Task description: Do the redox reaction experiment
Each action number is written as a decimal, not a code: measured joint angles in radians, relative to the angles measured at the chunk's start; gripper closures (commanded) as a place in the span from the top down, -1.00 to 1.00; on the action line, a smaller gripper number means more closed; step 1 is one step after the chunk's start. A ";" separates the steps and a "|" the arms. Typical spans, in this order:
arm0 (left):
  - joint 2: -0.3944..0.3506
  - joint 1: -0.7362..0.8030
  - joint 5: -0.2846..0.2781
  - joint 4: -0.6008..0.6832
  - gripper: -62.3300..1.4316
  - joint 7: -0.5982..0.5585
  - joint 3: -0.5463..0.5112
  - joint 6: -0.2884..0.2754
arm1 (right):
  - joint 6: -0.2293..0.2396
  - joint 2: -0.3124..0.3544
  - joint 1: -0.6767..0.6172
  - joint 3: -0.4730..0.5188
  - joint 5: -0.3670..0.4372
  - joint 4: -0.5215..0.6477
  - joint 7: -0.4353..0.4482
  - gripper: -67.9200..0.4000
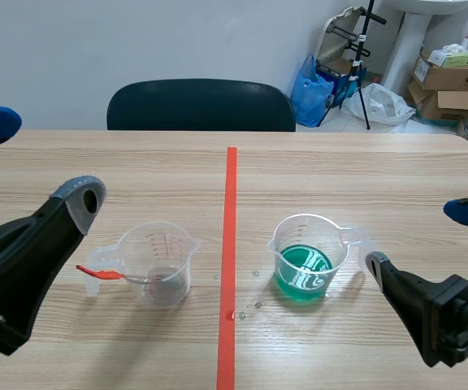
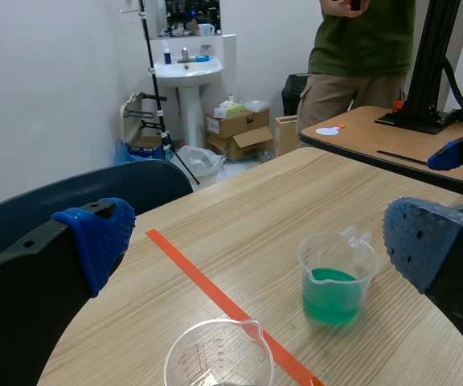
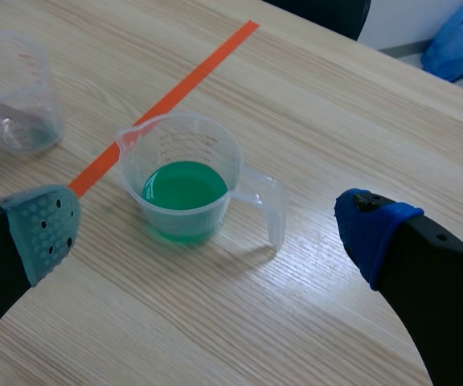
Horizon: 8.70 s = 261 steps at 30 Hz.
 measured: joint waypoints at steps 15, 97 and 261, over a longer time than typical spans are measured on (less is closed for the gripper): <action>0.000 0.000 0.000 0.000 1.00 0.000 0.000 0.000 | 0.161 0.000 0.219 -0.055 -0.064 0.000 0.009 1.00; -0.083 0.565 0.135 -0.444 1.00 -0.451 -0.335 0.252 | 0.002 -0.279 0.801 -0.932 -0.406 -0.370 0.008 -0.63; -0.083 0.565 0.135 -0.444 1.00 -0.451 -0.335 0.248 | 0.021 -0.266 1.049 -0.808 0.191 0.039 -0.706 -0.97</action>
